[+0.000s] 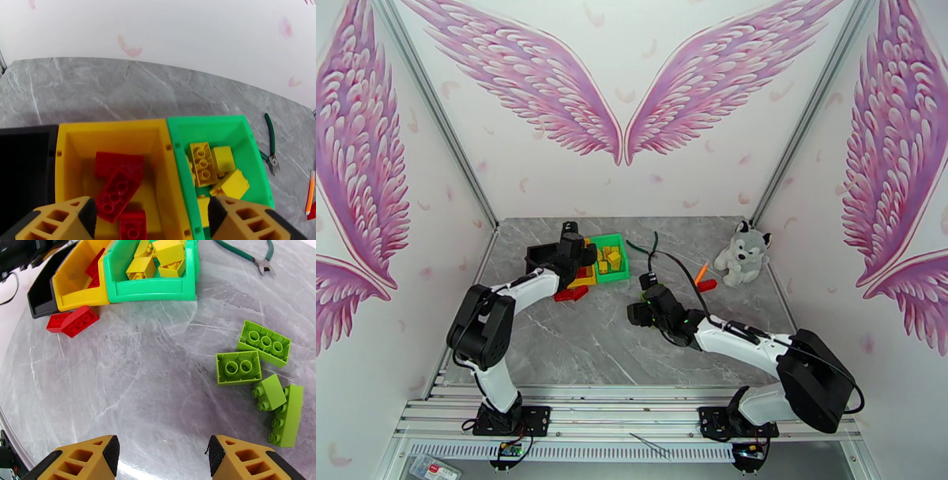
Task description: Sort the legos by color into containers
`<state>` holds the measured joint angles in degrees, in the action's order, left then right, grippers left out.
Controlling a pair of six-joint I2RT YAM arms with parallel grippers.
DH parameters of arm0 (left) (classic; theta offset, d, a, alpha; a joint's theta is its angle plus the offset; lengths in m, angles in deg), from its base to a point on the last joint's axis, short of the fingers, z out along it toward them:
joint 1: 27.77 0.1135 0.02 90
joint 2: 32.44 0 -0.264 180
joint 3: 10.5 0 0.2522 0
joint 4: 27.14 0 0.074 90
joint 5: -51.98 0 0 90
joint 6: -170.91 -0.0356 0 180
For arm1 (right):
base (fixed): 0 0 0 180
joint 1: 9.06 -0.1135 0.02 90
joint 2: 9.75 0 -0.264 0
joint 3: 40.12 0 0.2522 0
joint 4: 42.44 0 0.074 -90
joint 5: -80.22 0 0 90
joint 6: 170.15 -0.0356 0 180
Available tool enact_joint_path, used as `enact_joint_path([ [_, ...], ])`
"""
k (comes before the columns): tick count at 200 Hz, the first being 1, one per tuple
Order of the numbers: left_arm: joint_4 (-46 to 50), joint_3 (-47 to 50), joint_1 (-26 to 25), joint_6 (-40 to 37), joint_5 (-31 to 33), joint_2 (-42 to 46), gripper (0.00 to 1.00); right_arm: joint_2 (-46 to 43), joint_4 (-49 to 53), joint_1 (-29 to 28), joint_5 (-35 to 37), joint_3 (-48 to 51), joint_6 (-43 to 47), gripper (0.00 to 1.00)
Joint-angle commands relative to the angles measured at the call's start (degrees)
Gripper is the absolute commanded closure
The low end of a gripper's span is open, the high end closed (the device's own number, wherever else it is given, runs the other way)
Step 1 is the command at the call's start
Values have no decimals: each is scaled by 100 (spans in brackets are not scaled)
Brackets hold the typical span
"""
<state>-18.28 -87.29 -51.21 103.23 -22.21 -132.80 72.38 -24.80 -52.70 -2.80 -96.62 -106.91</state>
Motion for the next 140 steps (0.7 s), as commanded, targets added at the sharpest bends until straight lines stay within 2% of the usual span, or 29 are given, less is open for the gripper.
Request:
enact_joint_path([
  [1, -59, 462, -46, -33, -124, 529, 20, 290, -173, 25, -279, -187, -28, 34],
  [44, 19, 1413, -64, 193, -372, 1173, 20, 632, -337, 26, -674, -413, -83, 35],
  [78, -30, 2079, -73, 408, -648, 1520, 26, 795, -393, 18, -846, -554, -103, 36],
  [103, -35, 2281, -81, 448, -1015, 1496, 30, 886, -401, 4, -947, -639, -118, 37],
  [140, -131, 2288, -90, 389, -1130, 1153, 30, 916, -423, -37, -988, -670, -123, 37],
])
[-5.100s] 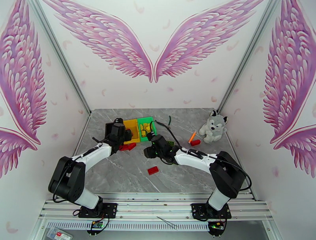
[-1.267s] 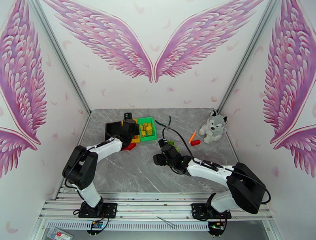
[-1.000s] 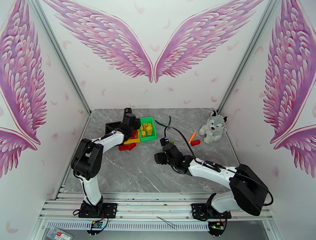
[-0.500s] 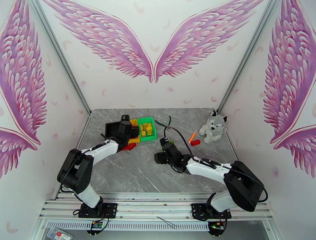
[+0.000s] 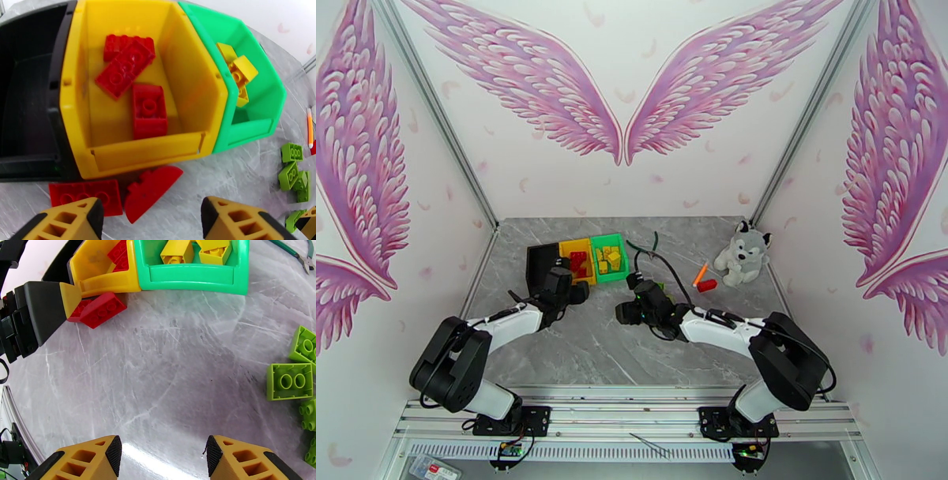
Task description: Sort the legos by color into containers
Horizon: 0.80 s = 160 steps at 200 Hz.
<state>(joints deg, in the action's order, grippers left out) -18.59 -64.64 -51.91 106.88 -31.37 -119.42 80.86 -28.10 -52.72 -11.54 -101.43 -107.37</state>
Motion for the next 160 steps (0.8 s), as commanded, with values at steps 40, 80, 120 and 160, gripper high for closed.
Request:
enact_joint_path([
  [40, -113, -156, -20, -53, -106, -592, 31, 5, -50, -55, -84, -158, -67, 37],
  [80, -164, -248, -20, -101, 93, -840, 30, -42, -14, -55, -66, -153, -63, 37],
  [120, -151, -427, -29, -262, 191, -1069, 29, 10, 8, -53, -86, -222, -46, 37],
  [160, -287, -510, -151, -449, -45, -1207, 31, 19, 54, -55, -53, -248, -27, 37],
])
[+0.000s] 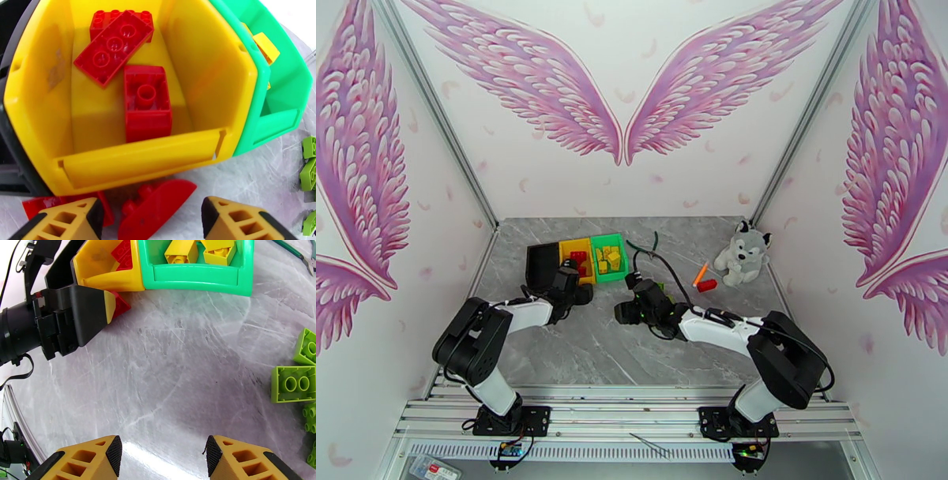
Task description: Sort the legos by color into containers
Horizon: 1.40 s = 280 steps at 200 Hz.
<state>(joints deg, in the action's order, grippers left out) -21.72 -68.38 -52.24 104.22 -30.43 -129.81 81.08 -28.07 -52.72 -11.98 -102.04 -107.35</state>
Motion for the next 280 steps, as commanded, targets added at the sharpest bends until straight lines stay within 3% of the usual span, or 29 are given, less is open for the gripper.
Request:
enact_joint_path([
  [1, 25, -139, -119, -185, -142, -169, 31, -3, 53, -55, -9, -186, -30, 37],
  [58, 34, -80, -472, -250, -313, -51, 40, 81, 54, -55, 43, -224, -26, 37],
  [121, 409, -308, -650, -169, 381, -21, 43, 89, 89, -48, 86, -229, -22, 38],
  [150, 607, -369, -787, -178, 575, 108, 35, 29, 91, -48, 149, -167, -22, 38],
  [245, 850, -46, -1051, 239, 600, 627, 33, -62, 113, -44, 209, -118, -12, 38],
  [280, 705, -87, -1051, 288, 512, 198, 42, -154, 157, -46, 228, -87, 13, 38],
])
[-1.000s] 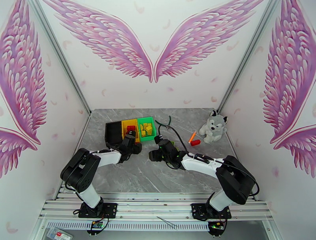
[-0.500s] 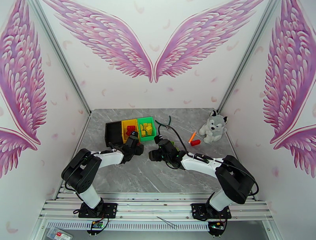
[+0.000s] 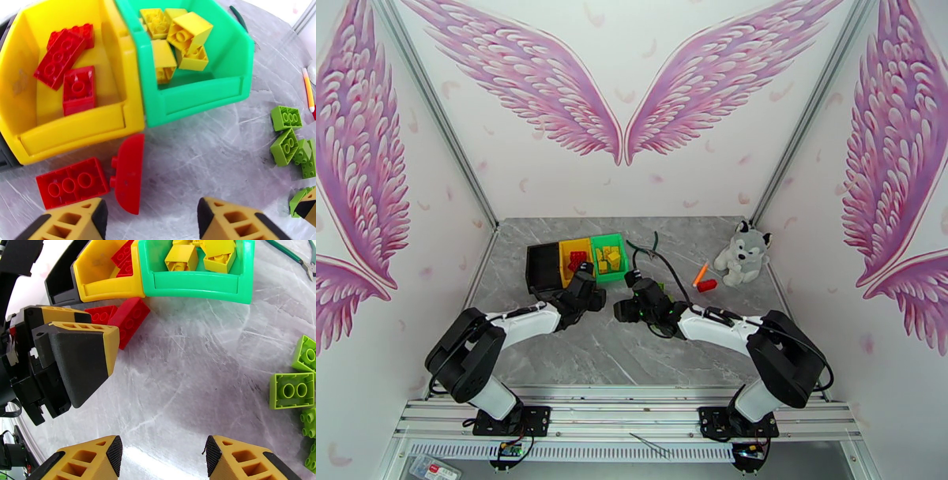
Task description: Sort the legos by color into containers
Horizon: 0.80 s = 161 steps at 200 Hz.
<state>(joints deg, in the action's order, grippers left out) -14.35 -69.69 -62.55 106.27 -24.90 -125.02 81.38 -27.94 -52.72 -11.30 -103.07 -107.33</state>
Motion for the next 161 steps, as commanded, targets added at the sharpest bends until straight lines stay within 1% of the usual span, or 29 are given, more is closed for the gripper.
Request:
enact_joint_path([
  [1, -37, 44, -20, 83, -48, -293, 42, -188, 145, -46, 169, 20, 11, 38],
  [36, -83, -79, -13, 100, -47, -672, 43, -348, 196, -46, 244, 111, 15, 38],
  [111, -84, -495, 81, -53, 391, -1179, 43, -375, 215, -44, 292, 124, 29, 38],
  [161, -37, -879, 164, -185, 523, -1521, 46, -427, 245, -36, 341, 155, 38, 38],
])
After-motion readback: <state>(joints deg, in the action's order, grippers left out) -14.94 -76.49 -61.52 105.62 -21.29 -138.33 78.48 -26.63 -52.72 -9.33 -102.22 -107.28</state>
